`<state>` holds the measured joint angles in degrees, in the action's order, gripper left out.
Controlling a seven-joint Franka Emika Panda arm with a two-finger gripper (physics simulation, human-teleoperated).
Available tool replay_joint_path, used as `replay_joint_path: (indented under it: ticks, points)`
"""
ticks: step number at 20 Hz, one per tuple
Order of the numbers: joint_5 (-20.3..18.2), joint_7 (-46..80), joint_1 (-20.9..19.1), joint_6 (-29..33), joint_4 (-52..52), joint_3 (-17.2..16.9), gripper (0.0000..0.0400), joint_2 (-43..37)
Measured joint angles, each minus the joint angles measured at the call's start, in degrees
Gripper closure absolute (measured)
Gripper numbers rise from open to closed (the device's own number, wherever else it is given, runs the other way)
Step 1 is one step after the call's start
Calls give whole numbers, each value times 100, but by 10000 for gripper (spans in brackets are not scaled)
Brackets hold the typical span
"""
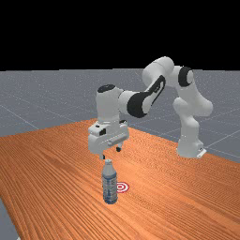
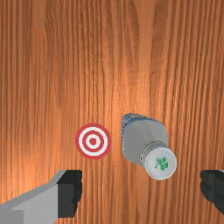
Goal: Pick up the bottle and put it on the marker
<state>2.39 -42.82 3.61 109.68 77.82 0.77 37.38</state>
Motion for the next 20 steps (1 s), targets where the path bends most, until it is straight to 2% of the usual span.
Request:
replay_joint_path:
  ticks: [2,3,4,5,8,14,20]
  points:
    - [-3,-2,-1,4,-62,1,0,153]
    - [7,11,-1,304,214,-3,0,58]
    - [6,11,-2,312,208,-3,0,91]
    - [69,68,24,672,531,-34,0,-54]
    - [38,49,7,835,679,-17,0,-134]
    - [27,35,5,626,516,-12,0,-78]
    - [70,-30,63,675,533,32,0,-81]
